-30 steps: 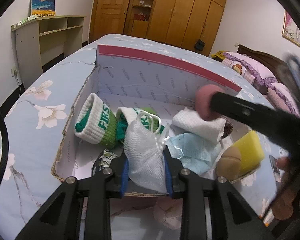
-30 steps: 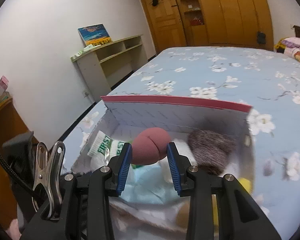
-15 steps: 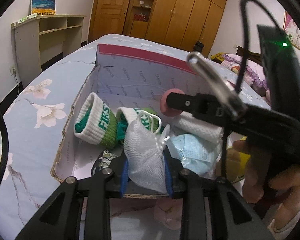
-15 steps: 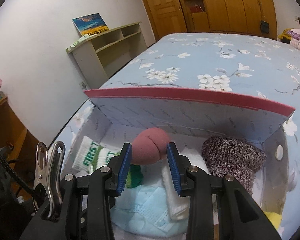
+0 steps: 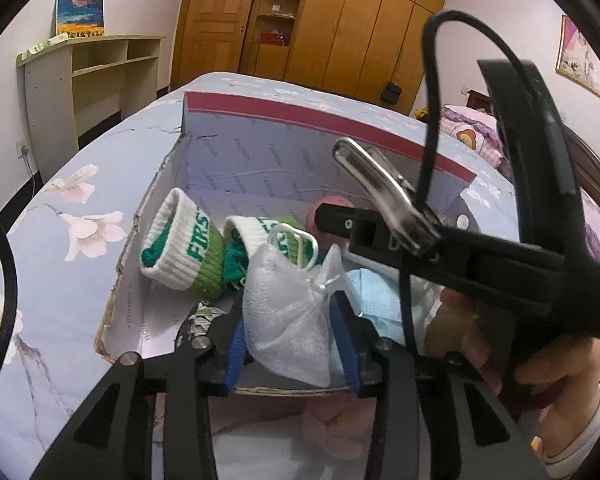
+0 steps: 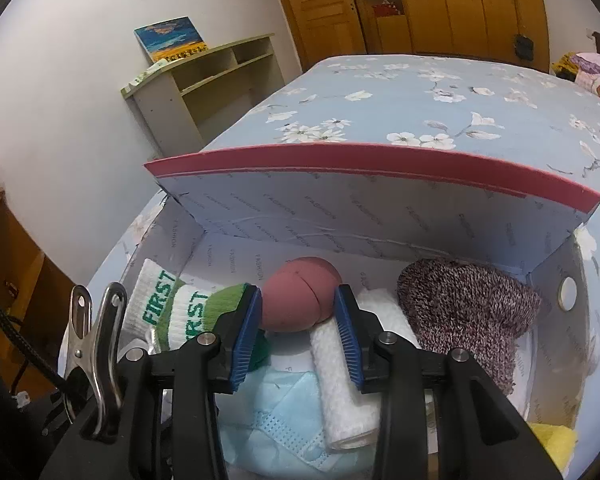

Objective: Organize soft objects
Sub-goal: 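Lower mesh bag and pink sponge into the box and open both tools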

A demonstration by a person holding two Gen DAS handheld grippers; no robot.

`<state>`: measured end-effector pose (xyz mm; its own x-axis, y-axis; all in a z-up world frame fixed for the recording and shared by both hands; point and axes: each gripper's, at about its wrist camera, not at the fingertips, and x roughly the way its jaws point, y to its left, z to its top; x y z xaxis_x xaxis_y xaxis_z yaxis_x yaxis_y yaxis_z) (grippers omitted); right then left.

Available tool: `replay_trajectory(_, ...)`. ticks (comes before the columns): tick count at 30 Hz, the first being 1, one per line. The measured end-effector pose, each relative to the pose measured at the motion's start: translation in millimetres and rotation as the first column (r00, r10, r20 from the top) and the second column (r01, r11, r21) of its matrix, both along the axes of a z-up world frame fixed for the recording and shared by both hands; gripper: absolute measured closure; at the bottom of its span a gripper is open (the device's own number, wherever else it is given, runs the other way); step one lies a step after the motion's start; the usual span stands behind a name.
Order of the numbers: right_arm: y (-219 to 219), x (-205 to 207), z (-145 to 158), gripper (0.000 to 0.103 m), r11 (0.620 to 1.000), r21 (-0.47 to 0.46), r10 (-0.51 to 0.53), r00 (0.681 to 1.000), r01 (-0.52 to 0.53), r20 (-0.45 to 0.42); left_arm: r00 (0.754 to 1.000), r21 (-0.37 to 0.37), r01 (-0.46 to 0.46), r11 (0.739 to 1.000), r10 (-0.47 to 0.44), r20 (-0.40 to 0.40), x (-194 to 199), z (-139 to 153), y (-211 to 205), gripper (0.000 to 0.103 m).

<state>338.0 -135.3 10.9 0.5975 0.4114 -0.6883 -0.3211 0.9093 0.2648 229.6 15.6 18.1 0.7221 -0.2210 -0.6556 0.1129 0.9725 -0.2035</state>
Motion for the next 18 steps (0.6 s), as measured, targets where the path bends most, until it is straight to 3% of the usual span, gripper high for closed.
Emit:
replay_trajectory(9, -7.9, 0.4, 4.4, 0.059, 0.999, 0.04, -0.011, 1.0, 0.011, 0.0, 1.0, -0.006, 0.013, 1.0, -0.013, 0.015, -4.7, 5.1, -6.0, 0.042)
replay_trajectory(18, -26.5, -16.7, 21.1, 0.053, 0.993, 0.113, -0.038, 0.999, 0.037, 0.01, 0.999, 0.011, 0.003, 1.0, -0.003, 0.038, -19.8, 20.9, -7.0, 0.04)
